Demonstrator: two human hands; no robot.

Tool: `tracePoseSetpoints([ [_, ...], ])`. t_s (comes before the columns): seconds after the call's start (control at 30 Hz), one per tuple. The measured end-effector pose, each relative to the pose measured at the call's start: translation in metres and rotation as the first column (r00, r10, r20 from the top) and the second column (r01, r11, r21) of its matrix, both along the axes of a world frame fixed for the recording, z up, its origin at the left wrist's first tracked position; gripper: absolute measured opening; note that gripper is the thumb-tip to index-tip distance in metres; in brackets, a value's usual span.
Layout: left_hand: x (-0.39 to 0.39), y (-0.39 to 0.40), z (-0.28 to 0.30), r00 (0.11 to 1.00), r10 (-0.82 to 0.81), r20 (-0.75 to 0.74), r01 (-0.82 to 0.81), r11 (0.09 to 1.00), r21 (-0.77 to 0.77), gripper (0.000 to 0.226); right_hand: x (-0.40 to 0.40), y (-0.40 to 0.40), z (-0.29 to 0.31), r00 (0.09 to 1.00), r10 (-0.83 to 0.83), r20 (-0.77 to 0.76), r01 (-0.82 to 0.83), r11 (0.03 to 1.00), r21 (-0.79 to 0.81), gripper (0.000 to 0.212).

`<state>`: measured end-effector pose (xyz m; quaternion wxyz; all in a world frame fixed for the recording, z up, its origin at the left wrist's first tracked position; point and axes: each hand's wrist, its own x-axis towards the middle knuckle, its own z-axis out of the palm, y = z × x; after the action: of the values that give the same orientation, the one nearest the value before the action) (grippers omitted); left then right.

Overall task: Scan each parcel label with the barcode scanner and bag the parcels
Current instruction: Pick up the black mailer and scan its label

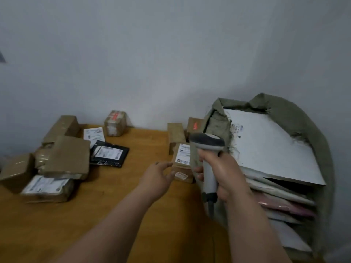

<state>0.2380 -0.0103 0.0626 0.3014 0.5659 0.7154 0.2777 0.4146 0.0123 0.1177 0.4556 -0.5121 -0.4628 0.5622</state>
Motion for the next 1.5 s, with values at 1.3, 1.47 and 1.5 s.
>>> tracePoseSetpoints([
  [1.3,-0.282,0.169,-0.178,-0.106,0.862,0.496,-0.559,0.361,-0.747,0.049,-0.348,0.202,-0.172,0.925,0.232,0.302,-0.137,0.942,-0.305,0.010],
  [1.47,-0.281,0.198,-0.184,-0.253,0.835,0.488,-0.648,0.228,-0.727,0.037,-0.364,0.222,-0.196,0.935,0.245,0.256,-0.147,0.926,-0.347,0.012],
  [1.5,-0.282,0.203,-0.185,-0.274,0.838,0.472,-0.655,0.196,-0.730,0.034,-0.366,0.221,-0.201,0.937,0.251,0.244,-0.152,0.920,-0.362,0.013],
])
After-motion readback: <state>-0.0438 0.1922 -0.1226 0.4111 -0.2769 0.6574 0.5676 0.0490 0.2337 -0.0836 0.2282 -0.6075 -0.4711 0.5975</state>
